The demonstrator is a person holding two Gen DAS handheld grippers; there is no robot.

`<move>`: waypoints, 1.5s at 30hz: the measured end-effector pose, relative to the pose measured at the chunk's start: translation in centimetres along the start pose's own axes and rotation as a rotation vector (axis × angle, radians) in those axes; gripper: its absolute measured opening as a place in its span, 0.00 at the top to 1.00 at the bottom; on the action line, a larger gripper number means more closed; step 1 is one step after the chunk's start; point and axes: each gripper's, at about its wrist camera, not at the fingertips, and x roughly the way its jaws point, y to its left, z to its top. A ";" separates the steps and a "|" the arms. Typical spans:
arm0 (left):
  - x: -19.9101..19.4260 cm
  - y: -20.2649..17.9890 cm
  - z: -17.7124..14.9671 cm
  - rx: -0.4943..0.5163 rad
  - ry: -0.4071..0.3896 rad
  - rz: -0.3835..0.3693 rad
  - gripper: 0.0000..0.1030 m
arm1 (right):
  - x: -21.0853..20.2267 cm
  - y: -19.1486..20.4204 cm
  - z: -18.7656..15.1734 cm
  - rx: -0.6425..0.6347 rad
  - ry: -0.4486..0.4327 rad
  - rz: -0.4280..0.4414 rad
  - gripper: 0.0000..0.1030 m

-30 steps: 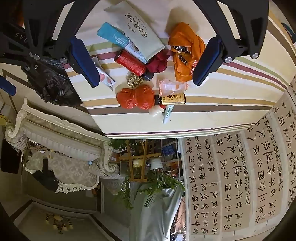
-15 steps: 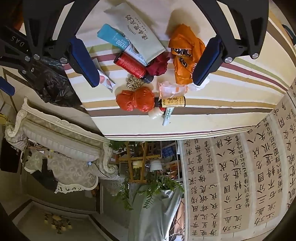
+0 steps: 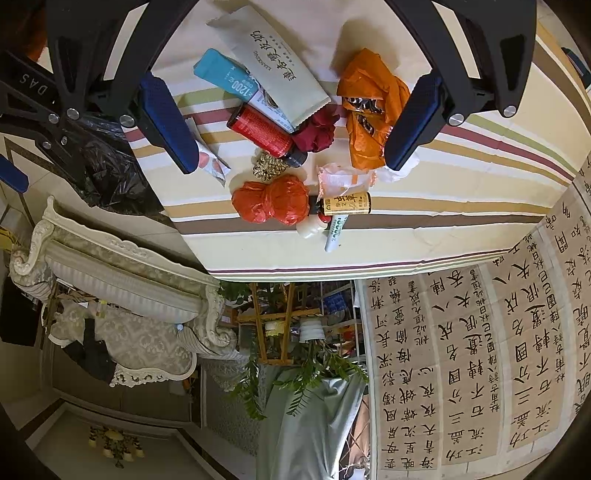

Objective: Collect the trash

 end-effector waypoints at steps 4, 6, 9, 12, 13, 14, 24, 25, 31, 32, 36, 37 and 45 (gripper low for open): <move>0.1 0.0 -0.1 -0.001 0.001 0.000 0.05 | -0.1 0.0 0.0 0.000 -0.001 -0.004 0.03; 0.1 0.1 -0.1 -0.005 0.001 0.000 0.05 | 0.0 0.0 0.0 0.001 0.001 -0.002 0.03; 0.2 0.2 -0.1 -0.007 0.000 0.002 0.05 | 0.0 -0.1 -0.1 0.006 0.005 -0.003 0.03; 0.2 0.2 -0.1 -0.008 0.001 0.001 0.05 | 0.2 0.0 -0.1 0.009 0.012 0.001 0.03; 0.2 0.2 -0.1 -0.007 0.002 0.001 0.05 | 0.2 0.0 -0.1 0.012 0.014 0.004 0.03; 0.2 0.1 -0.1 -0.006 0.002 0.002 0.05 | 0.2 0.0 -0.2 0.013 0.015 0.006 0.03; 0.4 0.2 -0.2 -0.009 0.005 0.001 0.05 | 0.3 0.2 -0.2 0.014 0.015 0.004 0.03; 0.4 0.2 -0.2 -0.009 0.005 0.001 0.05 | 0.3 0.1 -0.1 0.015 0.013 0.006 0.03; 0.6 0.2 -0.2 -0.011 0.007 0.003 0.05 | 0.3 0.2 -0.2 0.014 0.018 0.007 0.03; 0.6 0.2 -0.2 -0.011 0.007 0.002 0.05 | 0.3 0.2 -0.2 0.015 0.019 0.009 0.03; 0.8 0.2 -0.3 -0.007 0.010 -0.003 0.05 | 0.4 0.2 -0.2 0.014 0.020 0.009 0.03; 0.8 0.1 -0.3 -0.006 0.010 -0.003 0.05 | 0.4 0.2 -0.2 0.014 0.022 0.010 0.03; 0.8 -0.1 -0.3 -0.003 0.022 -0.016 0.05 | 0.7 0.1 -0.3 0.018 0.035 0.013 0.03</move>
